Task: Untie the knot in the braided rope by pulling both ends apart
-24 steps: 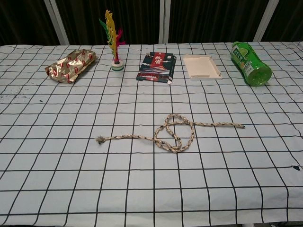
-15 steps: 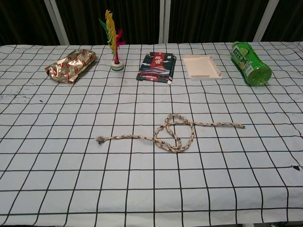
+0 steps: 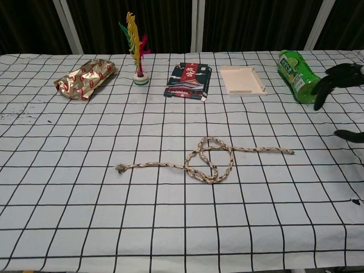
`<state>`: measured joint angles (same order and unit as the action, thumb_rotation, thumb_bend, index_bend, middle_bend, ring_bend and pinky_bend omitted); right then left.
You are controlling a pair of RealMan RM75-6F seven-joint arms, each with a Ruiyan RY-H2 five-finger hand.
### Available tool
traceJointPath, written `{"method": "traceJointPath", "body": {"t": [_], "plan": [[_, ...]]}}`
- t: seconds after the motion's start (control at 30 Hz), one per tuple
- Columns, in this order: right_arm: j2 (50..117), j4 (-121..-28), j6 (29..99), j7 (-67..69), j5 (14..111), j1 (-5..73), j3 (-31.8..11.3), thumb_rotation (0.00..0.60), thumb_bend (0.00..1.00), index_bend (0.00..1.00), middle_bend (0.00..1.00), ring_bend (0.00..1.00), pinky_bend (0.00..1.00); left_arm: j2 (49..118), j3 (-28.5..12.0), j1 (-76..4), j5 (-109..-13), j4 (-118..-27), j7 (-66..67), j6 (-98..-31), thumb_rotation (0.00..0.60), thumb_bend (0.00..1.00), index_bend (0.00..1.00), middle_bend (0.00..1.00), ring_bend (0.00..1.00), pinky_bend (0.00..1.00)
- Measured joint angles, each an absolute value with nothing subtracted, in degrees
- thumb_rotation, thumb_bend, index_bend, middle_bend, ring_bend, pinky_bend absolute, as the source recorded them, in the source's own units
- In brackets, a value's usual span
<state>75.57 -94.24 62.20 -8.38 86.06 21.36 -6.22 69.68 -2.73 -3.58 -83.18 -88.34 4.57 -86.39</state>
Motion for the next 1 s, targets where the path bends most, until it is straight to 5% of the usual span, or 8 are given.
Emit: {"method": "traceJointPath", "body": {"t": [0.4, 1.0], "plan": [[91.6, -82.1, 56.9, -18.5, 79.3, 28.6, -7.5, 0.600, 0.22, 0.49, 0.23, 0.01, 0.06, 70.2, -3.0, -4.1, -82.6, -85.9, 2.2, -84.8, 0.600, 0.16, 0.20, 0.10, 0.00, 0.00], [96.7, -77.0, 57.0, -19.5, 77.4, 30.9, -6.4, 0.600, 0.34, 0.53, 0.24, 0.01, 0.06, 70.8, -3.2, -4.3, -82.4, -83.9, 0.4, -84.3, 0.600, 0.16, 0.20, 0.10, 0.00, 0.00]]}}
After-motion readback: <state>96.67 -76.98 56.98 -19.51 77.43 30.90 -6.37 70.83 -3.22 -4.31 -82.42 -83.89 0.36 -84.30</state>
